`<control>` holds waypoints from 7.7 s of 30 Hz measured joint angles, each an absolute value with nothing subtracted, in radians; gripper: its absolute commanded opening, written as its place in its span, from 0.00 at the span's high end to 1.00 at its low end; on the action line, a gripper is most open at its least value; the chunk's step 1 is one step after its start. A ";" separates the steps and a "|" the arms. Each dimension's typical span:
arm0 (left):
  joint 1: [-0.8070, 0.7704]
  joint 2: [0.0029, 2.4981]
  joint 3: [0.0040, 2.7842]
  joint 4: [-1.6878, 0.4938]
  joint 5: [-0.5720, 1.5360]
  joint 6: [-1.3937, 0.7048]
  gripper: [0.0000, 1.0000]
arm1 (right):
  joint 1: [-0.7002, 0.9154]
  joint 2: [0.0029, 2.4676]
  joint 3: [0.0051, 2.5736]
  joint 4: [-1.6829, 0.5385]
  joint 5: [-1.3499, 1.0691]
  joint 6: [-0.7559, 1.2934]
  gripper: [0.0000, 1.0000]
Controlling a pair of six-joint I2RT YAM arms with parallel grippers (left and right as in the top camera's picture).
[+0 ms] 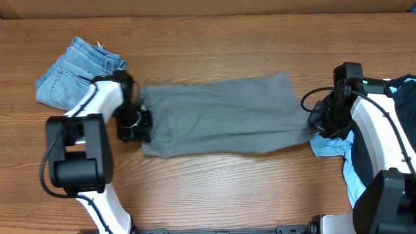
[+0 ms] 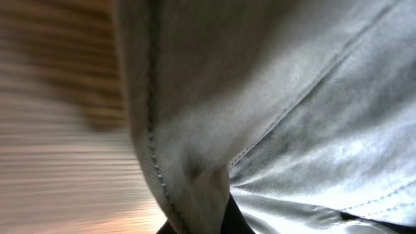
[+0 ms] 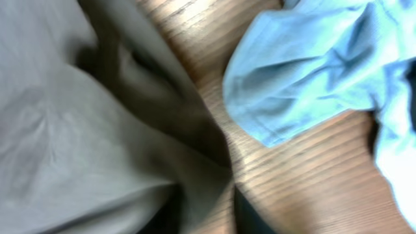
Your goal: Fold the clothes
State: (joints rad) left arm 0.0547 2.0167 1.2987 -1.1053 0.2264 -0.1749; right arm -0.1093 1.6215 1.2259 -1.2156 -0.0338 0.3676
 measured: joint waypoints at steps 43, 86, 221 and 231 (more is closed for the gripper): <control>0.118 1.724 1.368 -1.192 0.160 -0.102 0.00 | 0.462 1.831 0.955 -0.551 -0.546 0.656 0.93; 0.122 2.082 1.390 -1.115 0.332 0.112 0.96 | 0.458 1.845 0.962 -0.588 -0.541 0.812 0.96; 0.019 1.969 1.601 -1.213 0.480 -0.071 0.96 | 0.408 1.776 1.258 -1.050 -0.417 0.591 0.96; 0.324 1.928 1.884 -1.091 0.420 -0.075 0.96 | 0.408 1.585 1.340 -1.069 -0.414 0.575 0.95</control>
